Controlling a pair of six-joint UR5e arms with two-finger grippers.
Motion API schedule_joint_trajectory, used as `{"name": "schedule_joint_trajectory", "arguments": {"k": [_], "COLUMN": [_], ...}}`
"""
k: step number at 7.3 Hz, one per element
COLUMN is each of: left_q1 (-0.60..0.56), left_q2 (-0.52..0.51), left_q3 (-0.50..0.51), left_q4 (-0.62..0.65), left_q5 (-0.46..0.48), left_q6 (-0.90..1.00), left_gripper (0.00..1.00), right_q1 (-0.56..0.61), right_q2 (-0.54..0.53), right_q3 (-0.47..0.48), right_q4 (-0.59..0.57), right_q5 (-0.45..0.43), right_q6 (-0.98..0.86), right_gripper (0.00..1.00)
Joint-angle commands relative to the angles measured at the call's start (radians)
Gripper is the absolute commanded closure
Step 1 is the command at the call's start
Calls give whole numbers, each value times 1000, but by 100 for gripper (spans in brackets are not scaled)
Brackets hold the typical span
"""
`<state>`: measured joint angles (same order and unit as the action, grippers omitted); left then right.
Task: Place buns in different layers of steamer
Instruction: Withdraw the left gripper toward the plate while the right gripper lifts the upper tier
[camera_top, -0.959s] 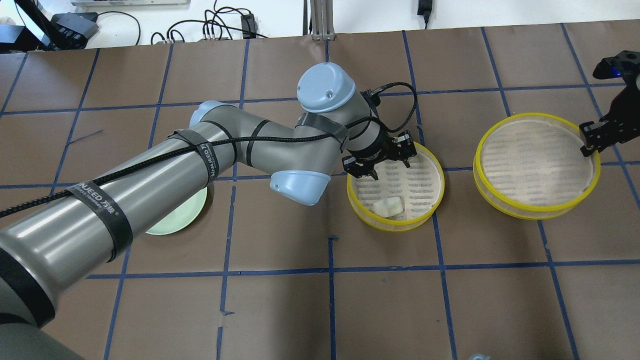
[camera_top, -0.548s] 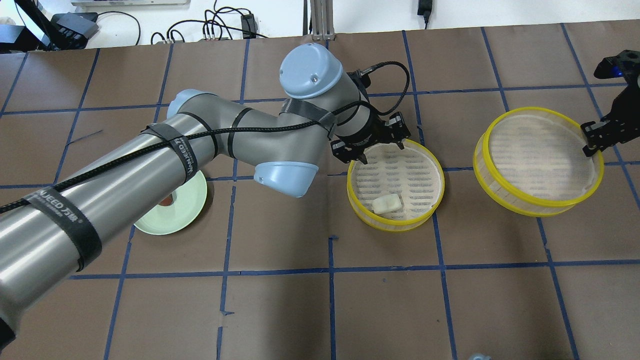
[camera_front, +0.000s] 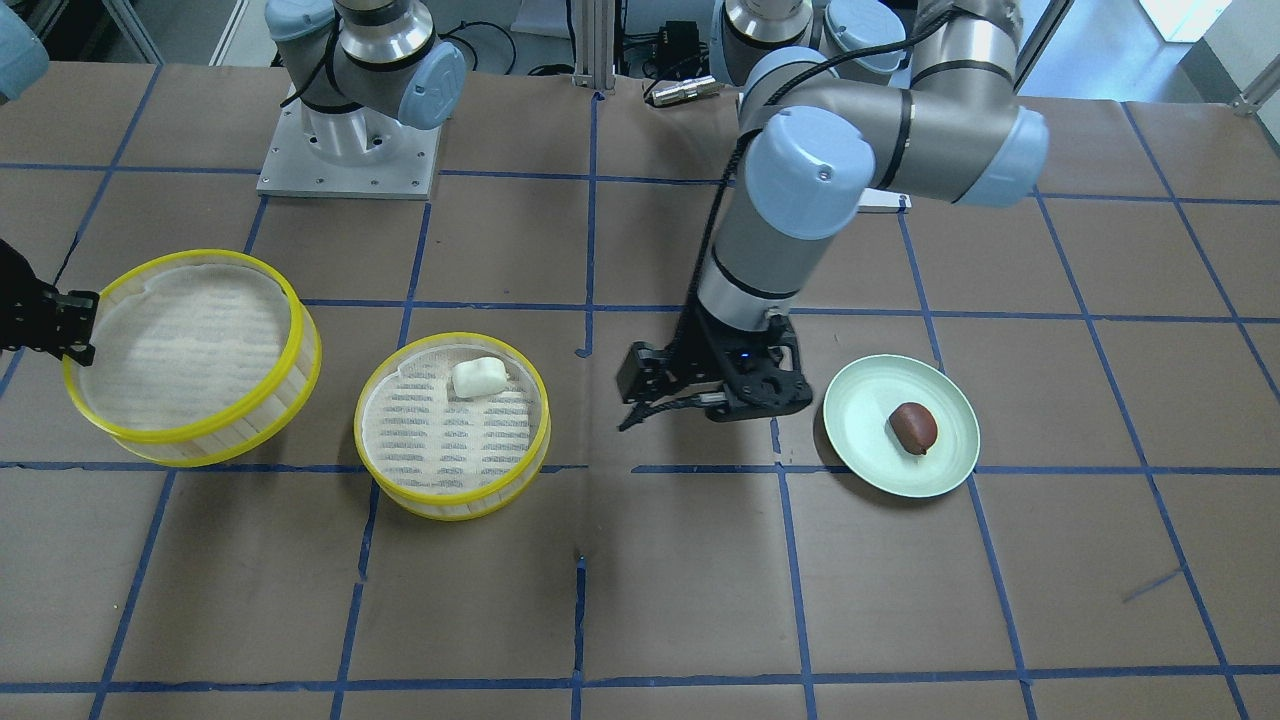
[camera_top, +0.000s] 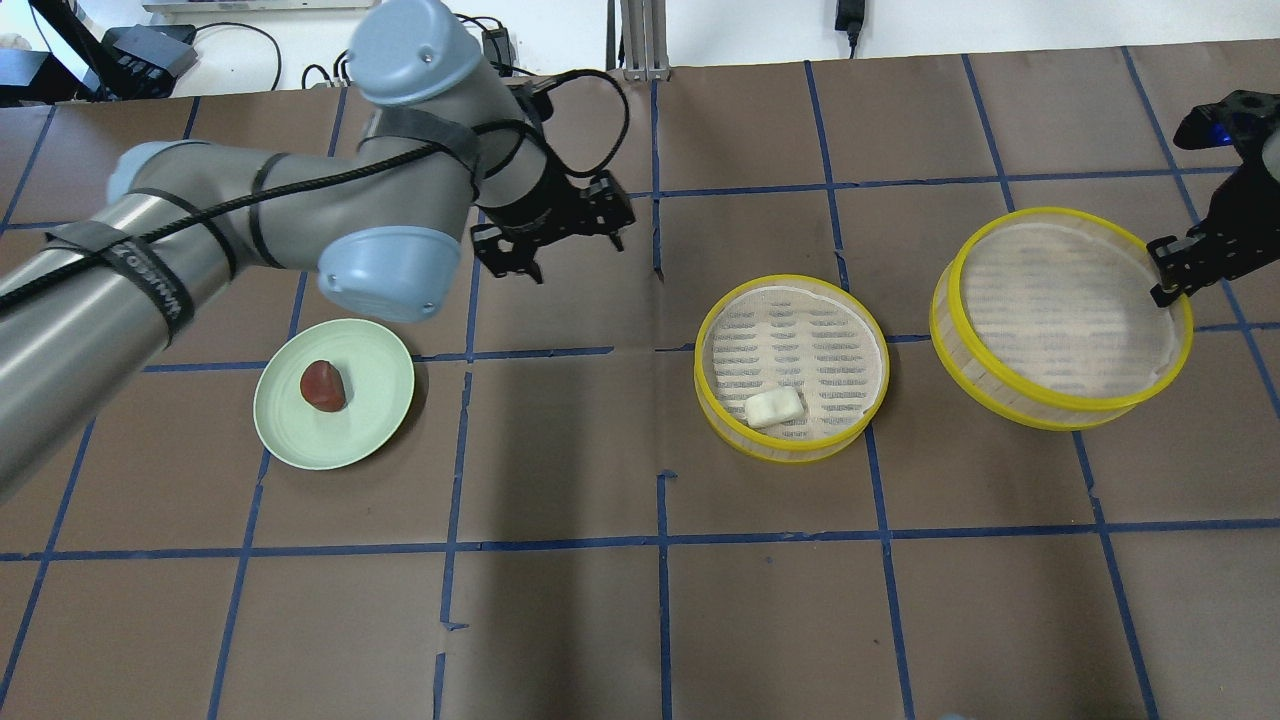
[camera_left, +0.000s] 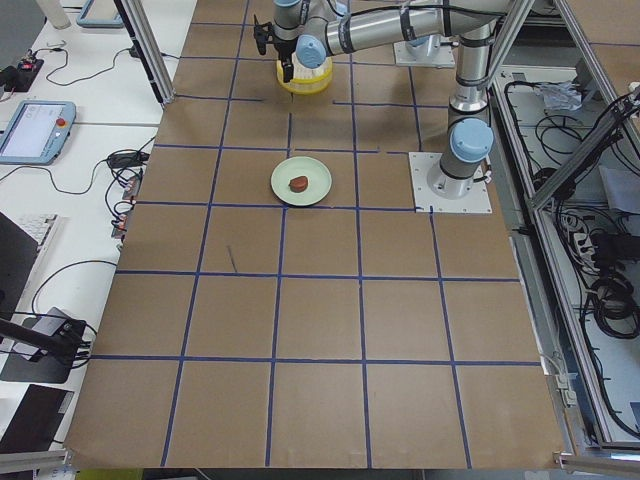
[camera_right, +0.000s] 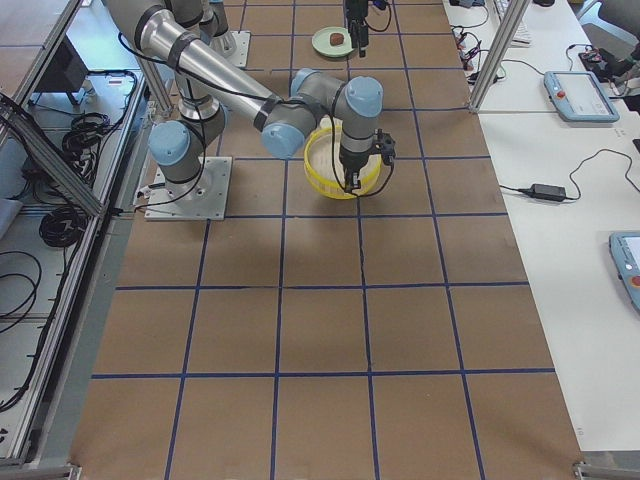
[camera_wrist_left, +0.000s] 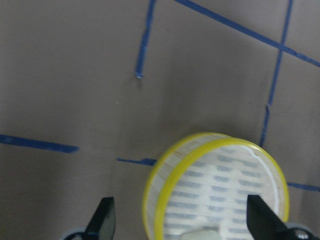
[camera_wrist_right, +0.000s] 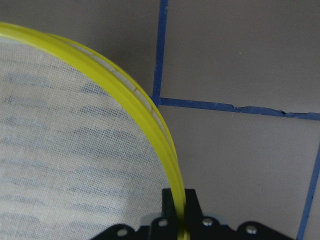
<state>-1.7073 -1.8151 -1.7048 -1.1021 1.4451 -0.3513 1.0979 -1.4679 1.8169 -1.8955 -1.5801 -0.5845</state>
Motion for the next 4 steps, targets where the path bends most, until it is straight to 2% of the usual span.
{"name": "schedule_joint_trajectory", "arguments": {"k": [1, 3, 4], "left_q1": [198, 290, 328], "left_q2": [25, 23, 25], "left_q3": [-31, -116, -127], "left_q4": [-93, -76, -70], "left_q5": [78, 74, 69], "left_q6": [252, 380, 415], "left_gripper": [3, 3, 3], "right_q1": [165, 319, 385], "right_q2": [-14, 7, 26], "right_q3": [5, 7, 9], "right_q4": [19, 0, -19], "right_q5": [11, 11, 5], "right_q6": [227, 455, 554], "right_gripper": [99, 98, 98]}}
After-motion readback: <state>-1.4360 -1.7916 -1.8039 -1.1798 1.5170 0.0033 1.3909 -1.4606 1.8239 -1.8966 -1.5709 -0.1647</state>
